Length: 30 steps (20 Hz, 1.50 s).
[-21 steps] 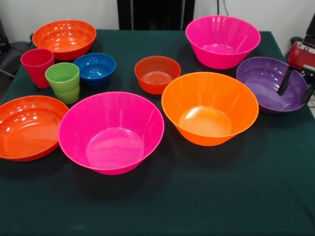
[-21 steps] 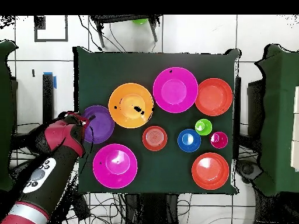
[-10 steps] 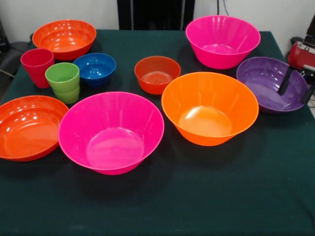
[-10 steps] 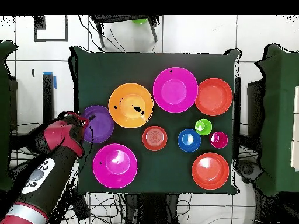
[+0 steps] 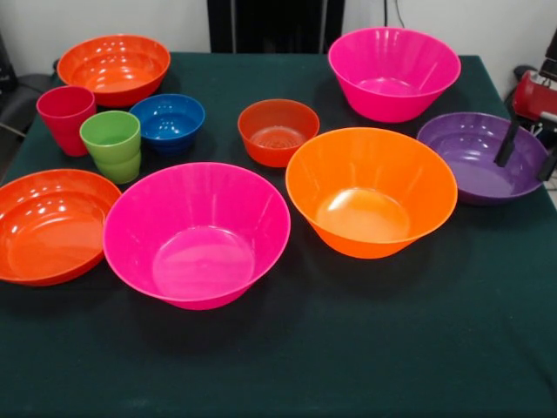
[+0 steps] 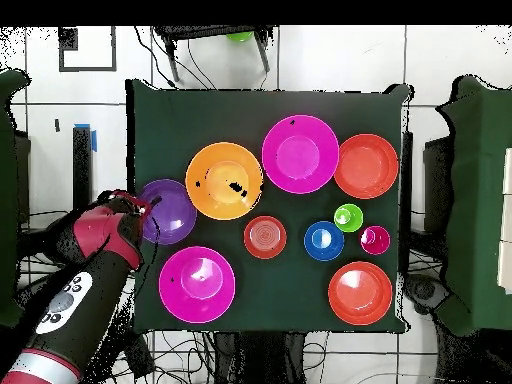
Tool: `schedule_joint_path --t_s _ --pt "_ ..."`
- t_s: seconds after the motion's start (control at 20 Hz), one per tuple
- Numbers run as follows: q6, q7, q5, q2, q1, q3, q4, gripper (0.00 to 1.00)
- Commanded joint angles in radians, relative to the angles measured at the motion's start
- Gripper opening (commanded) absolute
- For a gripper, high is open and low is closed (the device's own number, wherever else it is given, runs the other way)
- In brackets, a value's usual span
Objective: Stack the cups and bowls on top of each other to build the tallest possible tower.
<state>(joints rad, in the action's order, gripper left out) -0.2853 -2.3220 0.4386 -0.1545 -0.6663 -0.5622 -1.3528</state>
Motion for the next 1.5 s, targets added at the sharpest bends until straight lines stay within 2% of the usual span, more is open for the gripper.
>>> schedule_joint_path --t_s 0.05,0.4,1.5 --pt "-0.049 -0.143 -0.003 -0.016 0.009 0.076 -0.006 1.0" --pt "-0.101 -0.163 0.004 -0.015 -0.014 0.046 0.014 1.0" --pt "-0.035 -0.208 0.057 0.1 -0.033 0.021 0.069 1.0"
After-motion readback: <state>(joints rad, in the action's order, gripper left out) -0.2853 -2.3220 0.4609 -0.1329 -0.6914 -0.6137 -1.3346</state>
